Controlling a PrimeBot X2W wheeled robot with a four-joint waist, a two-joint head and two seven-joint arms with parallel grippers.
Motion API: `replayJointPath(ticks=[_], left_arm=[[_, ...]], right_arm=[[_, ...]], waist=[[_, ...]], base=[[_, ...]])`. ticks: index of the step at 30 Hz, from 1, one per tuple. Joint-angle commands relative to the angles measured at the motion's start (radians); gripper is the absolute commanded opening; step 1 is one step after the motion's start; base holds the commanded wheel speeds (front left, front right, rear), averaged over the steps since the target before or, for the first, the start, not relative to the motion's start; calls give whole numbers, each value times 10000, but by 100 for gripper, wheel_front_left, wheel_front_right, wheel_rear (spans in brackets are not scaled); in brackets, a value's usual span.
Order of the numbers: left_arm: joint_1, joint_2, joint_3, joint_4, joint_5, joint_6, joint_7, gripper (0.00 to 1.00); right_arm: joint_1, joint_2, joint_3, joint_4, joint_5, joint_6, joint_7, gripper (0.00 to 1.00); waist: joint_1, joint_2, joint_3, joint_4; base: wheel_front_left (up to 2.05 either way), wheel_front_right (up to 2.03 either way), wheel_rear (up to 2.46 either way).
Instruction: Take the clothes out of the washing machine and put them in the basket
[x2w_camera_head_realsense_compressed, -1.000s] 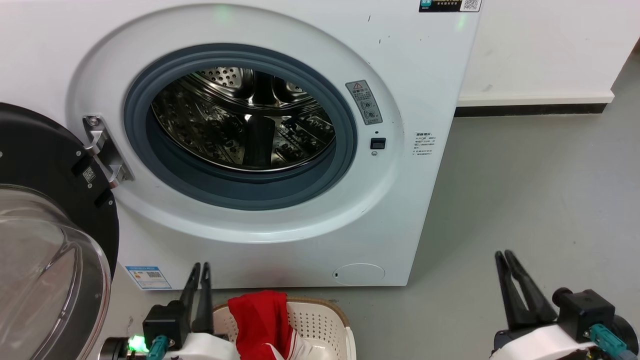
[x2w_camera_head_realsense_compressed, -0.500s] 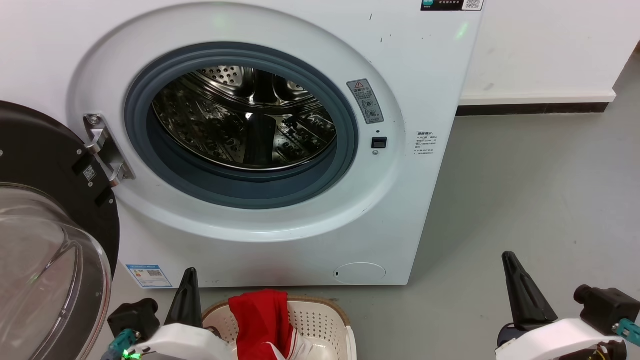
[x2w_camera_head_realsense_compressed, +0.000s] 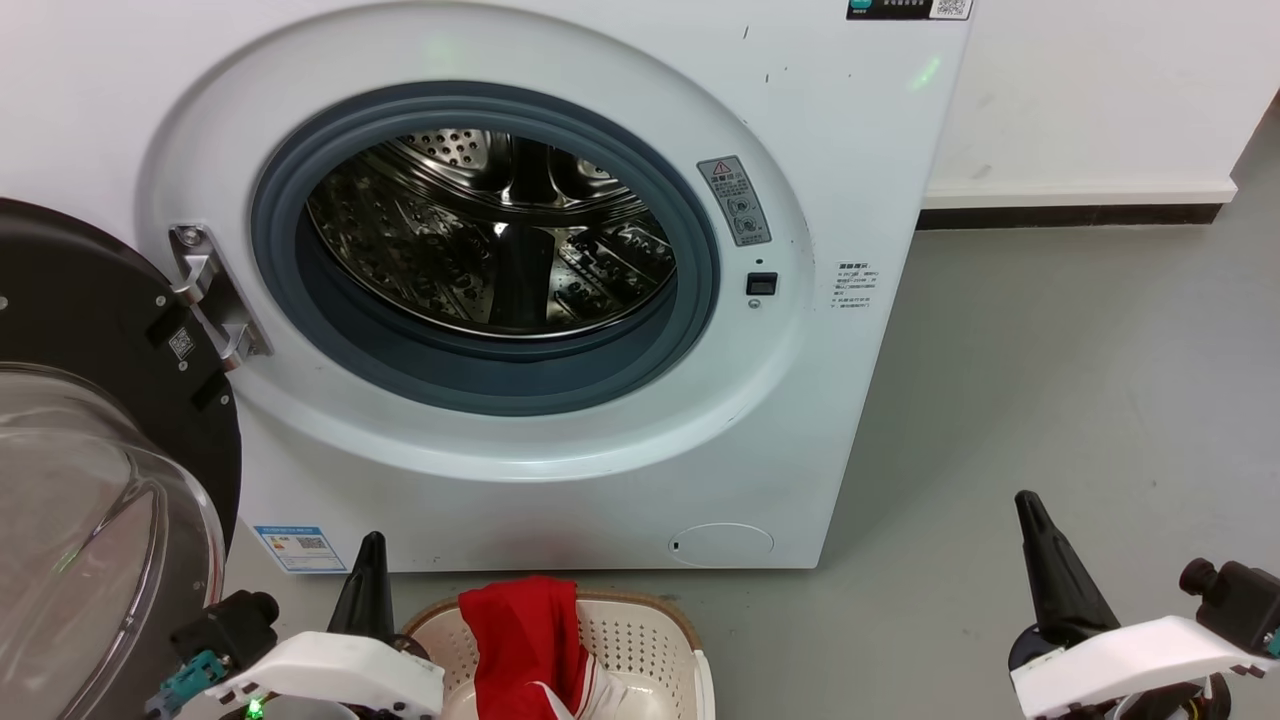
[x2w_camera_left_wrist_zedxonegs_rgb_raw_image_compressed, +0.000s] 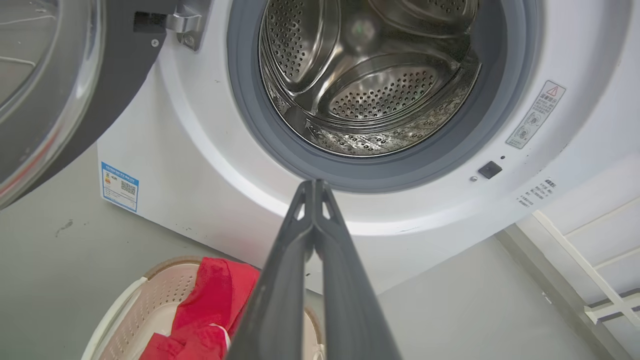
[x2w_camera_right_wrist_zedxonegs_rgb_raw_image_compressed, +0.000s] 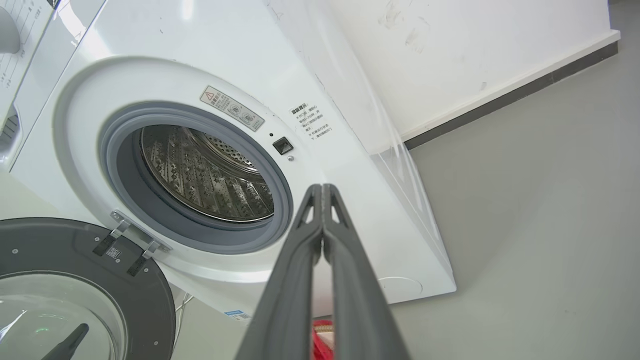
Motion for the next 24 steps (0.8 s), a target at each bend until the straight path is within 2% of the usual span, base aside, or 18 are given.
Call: replayJointPath(ticks=[1, 24], left_arm=[[-325, 14, 103, -107, -333, -78, 63, 0], [-552, -110, 587, 15, -3286, -539, 807, 0]], right_arm=[[-283, -77, -35, -45, 373, 1, 28, 0], [-690, -143, -231, 522, 3485, 0, 385, 0]], waist=[[-1, -1, 3, 3], [-1, -1, 59, 61]], base=[[0, 0, 0], [0, 0, 0]])
